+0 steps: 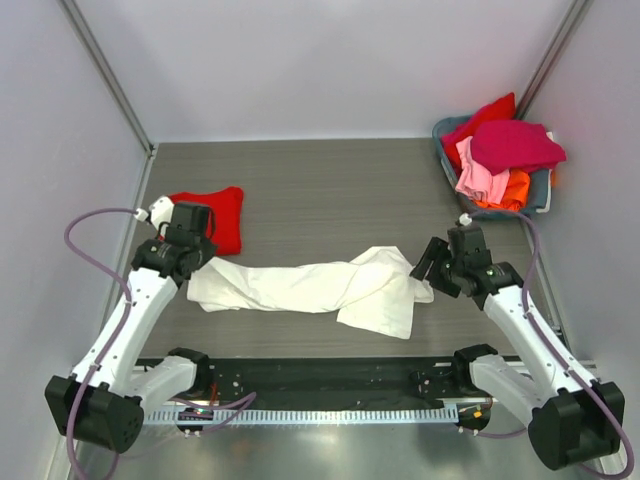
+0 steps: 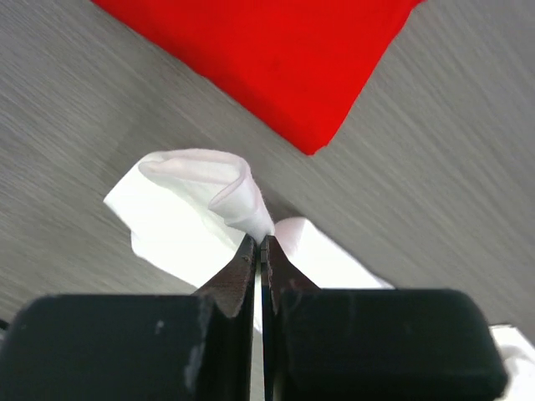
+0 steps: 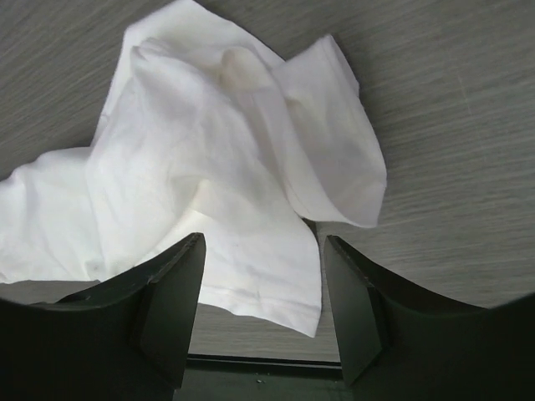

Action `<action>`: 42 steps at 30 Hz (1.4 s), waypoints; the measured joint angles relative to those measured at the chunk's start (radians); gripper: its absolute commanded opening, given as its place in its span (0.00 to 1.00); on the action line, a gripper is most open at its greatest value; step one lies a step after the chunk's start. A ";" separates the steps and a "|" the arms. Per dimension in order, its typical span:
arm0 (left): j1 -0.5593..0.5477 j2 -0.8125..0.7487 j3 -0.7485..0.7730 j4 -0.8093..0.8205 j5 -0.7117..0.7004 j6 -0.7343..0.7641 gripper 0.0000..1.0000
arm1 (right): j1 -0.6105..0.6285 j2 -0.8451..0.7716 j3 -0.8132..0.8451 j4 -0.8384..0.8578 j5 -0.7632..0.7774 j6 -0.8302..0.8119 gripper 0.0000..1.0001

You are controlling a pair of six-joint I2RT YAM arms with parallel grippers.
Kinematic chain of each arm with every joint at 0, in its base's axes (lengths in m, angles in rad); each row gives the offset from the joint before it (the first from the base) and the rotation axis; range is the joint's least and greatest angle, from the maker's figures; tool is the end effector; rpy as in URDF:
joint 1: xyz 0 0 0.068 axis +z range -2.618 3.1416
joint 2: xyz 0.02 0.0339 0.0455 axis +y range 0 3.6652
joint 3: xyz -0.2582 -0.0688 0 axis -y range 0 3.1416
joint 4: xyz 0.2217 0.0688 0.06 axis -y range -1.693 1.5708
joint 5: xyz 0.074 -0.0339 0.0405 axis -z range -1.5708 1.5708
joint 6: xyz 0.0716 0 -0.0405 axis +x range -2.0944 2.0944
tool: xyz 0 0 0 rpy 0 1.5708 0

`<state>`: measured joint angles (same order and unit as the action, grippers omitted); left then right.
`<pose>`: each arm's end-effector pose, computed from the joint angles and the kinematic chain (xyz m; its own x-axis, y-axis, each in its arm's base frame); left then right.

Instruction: Fold and stack the t-shirts

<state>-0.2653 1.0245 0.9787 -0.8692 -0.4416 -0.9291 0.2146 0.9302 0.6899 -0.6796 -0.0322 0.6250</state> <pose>0.1959 -0.0215 0.2740 -0.4462 -0.6293 -0.6363 -0.6213 0.7296 -0.2857 0.1788 0.0413 0.2102 -0.7660 0.4316 -0.4764 0.2667 0.8877 0.3753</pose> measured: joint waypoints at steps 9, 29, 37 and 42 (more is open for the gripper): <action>0.068 0.065 0.000 0.050 0.044 -0.033 0.00 | 0.117 -0.069 -0.130 -0.032 0.035 0.137 0.61; 0.042 0.175 -0.173 0.243 0.217 -0.095 0.00 | 0.229 0.303 -0.074 0.180 0.132 0.205 0.54; -0.108 0.376 -0.117 0.352 0.258 -0.142 0.00 | 0.185 0.453 -0.003 0.235 0.270 0.198 0.41; -0.166 0.539 0.010 0.384 0.278 -0.142 0.00 | 0.074 0.452 -0.013 0.269 0.303 0.198 0.40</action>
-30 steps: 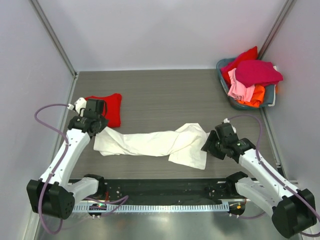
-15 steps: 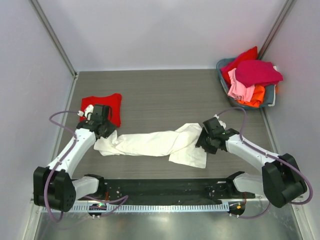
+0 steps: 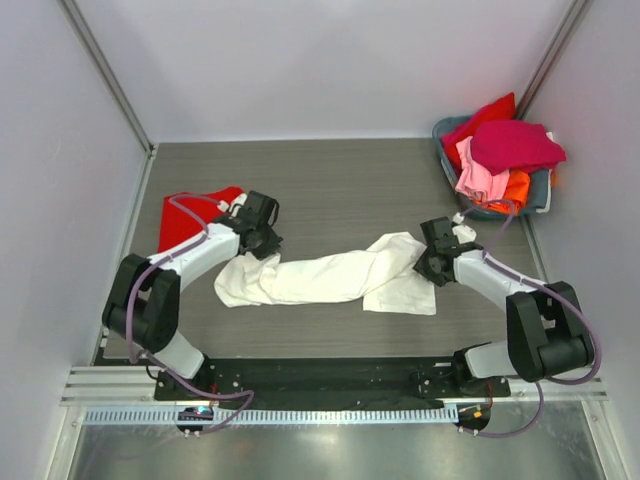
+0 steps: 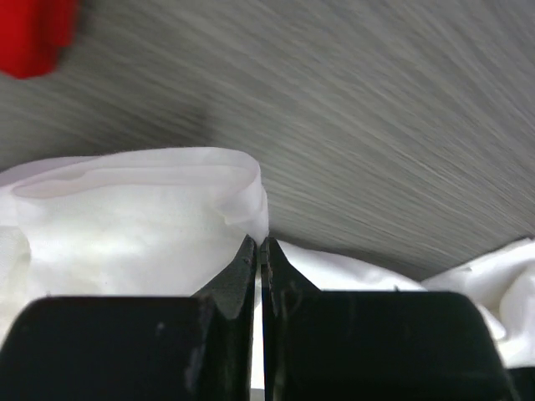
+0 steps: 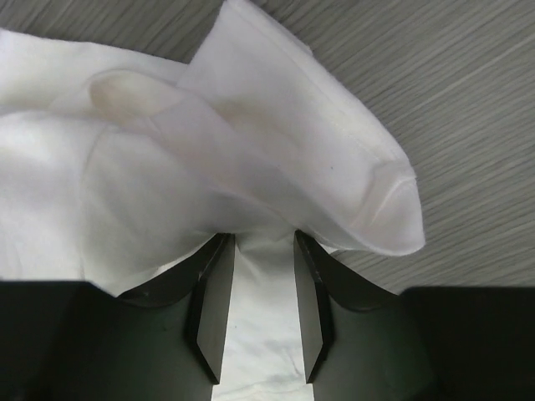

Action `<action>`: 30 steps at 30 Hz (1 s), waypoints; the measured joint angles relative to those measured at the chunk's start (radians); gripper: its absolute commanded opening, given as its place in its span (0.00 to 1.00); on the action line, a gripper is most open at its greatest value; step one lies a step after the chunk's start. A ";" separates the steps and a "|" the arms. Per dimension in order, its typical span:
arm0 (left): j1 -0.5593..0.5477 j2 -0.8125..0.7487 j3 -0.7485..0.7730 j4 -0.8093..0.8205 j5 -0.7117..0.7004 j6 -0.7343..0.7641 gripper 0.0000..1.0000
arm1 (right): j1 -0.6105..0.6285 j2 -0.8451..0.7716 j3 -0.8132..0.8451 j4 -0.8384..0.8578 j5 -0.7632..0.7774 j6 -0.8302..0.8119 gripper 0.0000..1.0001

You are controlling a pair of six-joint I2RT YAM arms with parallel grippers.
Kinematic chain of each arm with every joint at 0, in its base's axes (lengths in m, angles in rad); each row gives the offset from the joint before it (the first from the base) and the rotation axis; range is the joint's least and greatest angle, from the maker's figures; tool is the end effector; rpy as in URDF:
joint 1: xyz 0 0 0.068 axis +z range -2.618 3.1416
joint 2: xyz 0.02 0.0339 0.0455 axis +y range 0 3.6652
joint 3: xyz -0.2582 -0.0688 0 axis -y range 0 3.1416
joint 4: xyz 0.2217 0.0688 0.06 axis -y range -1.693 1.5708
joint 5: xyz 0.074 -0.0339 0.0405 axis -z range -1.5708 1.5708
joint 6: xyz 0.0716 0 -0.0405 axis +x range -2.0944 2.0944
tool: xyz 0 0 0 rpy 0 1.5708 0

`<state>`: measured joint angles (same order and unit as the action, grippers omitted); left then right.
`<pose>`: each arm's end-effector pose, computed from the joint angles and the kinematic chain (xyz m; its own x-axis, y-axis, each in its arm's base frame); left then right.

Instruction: Fold and stack the t-shirts

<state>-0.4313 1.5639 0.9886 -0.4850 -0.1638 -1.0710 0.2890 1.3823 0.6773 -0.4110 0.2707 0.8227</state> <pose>0.2843 -0.1180 0.1752 -0.6783 -0.6411 -0.3590 -0.5327 0.7656 -0.3607 0.2376 0.0507 0.1407 -0.7045 0.5274 -0.4749 0.5210 0.8387 0.1586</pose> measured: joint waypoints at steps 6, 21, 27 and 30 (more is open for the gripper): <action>-0.061 0.078 0.104 0.065 0.043 -0.014 0.00 | -0.113 -0.047 -0.039 0.010 0.055 -0.013 0.38; 0.203 0.440 0.389 0.061 0.062 0.058 0.00 | 0.044 -0.044 -0.039 0.081 -0.008 -0.005 0.32; 0.366 0.400 0.323 0.074 0.079 0.063 0.00 | 0.182 0.015 0.010 0.117 -0.014 0.057 0.32; 0.449 0.350 0.265 0.055 0.057 0.061 0.00 | 0.237 0.039 0.023 0.134 -0.015 0.086 0.32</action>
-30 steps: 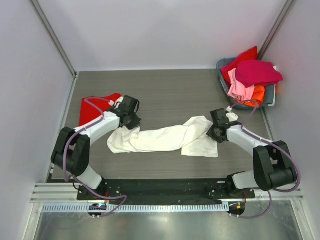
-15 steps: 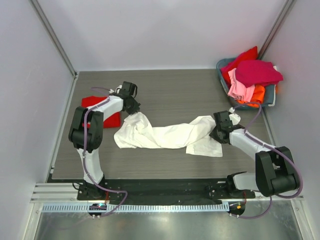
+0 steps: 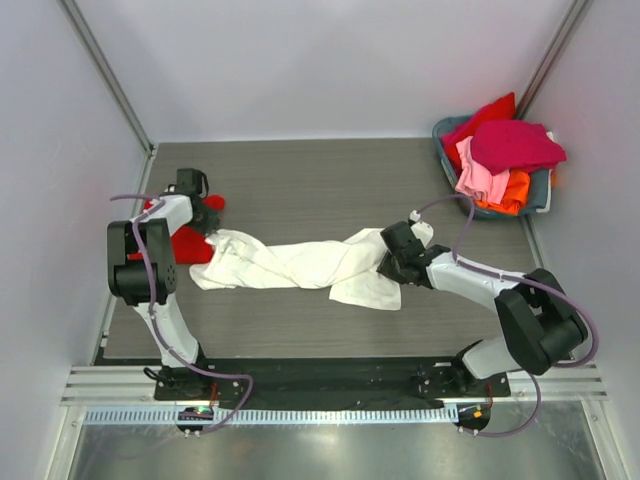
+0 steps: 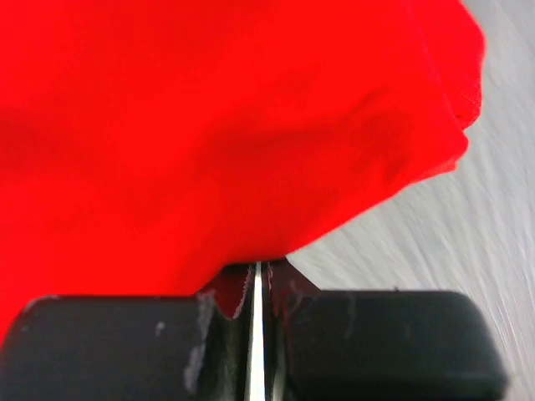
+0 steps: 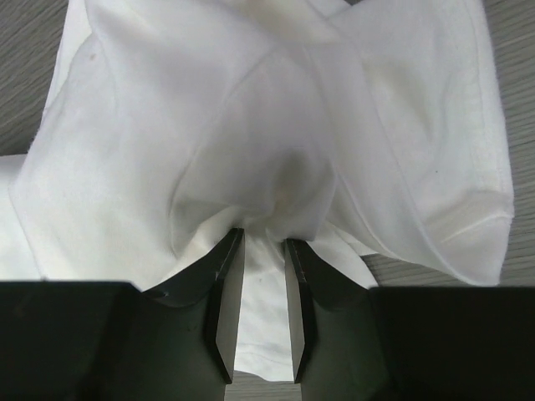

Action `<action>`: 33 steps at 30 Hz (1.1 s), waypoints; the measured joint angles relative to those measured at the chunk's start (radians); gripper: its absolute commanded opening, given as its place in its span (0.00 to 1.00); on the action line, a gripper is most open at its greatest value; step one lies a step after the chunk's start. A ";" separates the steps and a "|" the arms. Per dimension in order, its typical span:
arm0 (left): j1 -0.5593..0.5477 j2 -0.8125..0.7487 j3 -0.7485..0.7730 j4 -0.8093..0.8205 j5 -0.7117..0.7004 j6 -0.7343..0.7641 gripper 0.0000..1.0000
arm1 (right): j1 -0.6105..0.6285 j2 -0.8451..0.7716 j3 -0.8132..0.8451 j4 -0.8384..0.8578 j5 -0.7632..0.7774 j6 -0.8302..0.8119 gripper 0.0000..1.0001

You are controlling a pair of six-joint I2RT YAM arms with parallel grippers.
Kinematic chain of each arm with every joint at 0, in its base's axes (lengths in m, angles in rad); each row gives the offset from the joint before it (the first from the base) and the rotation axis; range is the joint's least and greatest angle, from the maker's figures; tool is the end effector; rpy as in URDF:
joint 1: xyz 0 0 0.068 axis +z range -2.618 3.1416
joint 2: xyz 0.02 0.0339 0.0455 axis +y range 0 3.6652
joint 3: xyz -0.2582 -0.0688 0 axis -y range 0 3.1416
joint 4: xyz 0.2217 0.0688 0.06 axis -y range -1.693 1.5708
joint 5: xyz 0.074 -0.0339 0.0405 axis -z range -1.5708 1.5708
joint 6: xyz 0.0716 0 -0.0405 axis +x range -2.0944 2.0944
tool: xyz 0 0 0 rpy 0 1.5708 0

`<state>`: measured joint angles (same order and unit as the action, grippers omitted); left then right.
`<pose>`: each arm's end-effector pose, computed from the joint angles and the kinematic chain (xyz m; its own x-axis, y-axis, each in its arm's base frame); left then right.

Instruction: Fold and stack the t-shirts

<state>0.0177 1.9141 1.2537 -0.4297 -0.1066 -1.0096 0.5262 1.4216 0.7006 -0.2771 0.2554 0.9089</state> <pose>0.3857 0.0144 0.1393 -0.4153 -0.8493 -0.3260 -0.7861 0.5153 -0.3413 0.2386 0.1177 0.1471 -0.7366 0.4548 -0.5005 0.3474 0.8895 0.2970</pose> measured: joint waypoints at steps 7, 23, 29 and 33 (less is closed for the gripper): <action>0.058 -0.058 -0.030 -0.100 -0.105 -0.008 0.00 | 0.059 0.040 0.032 0.020 -0.006 0.040 0.34; -0.123 -0.378 -0.144 -0.119 -0.055 -0.010 0.00 | -0.208 -0.103 0.028 -0.091 0.027 -0.098 0.50; -0.087 -0.462 -0.108 -0.188 -0.096 -0.008 0.00 | -0.159 -0.258 -0.046 -0.125 -0.075 -0.133 0.61; -0.075 -0.462 -0.106 -0.222 -0.110 -0.008 0.00 | -0.080 -0.322 -0.099 -0.167 -0.107 -0.116 0.58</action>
<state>-0.0570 1.4521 1.1477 -0.6514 -0.2165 -1.0180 0.4458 1.1000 0.6018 -0.4438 0.1482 0.7925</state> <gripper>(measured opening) 0.008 0.601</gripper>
